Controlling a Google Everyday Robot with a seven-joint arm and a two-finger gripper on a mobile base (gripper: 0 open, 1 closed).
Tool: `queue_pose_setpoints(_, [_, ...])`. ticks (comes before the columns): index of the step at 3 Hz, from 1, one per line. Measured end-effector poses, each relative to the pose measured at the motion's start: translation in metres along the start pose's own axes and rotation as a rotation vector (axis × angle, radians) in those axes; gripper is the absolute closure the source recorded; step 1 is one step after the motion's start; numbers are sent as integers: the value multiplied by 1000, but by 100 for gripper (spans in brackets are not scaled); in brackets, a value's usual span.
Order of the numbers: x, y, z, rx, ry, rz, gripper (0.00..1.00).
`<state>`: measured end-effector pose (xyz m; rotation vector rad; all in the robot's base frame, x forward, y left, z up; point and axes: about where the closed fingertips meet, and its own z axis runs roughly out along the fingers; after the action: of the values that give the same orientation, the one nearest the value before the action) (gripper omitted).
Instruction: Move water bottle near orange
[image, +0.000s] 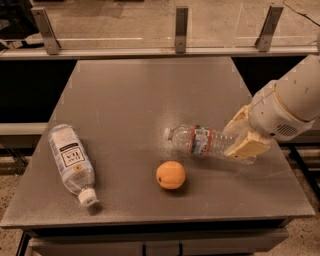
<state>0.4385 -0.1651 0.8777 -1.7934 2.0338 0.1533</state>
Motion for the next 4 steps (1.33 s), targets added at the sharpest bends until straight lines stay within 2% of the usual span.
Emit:
queue_pose_setpoints(1, [-1, 4, 3, -34, -7, -2, 58])
queue_pose_setpoints(2, [-1, 7, 4, 8, 45, 11, 36])
queue_pose_setpoints(3, [-1, 7, 2, 13, 49, 12, 12])
queue_pose_setpoints(4, [-2, 8, 1, 16, 50, 10, 0])
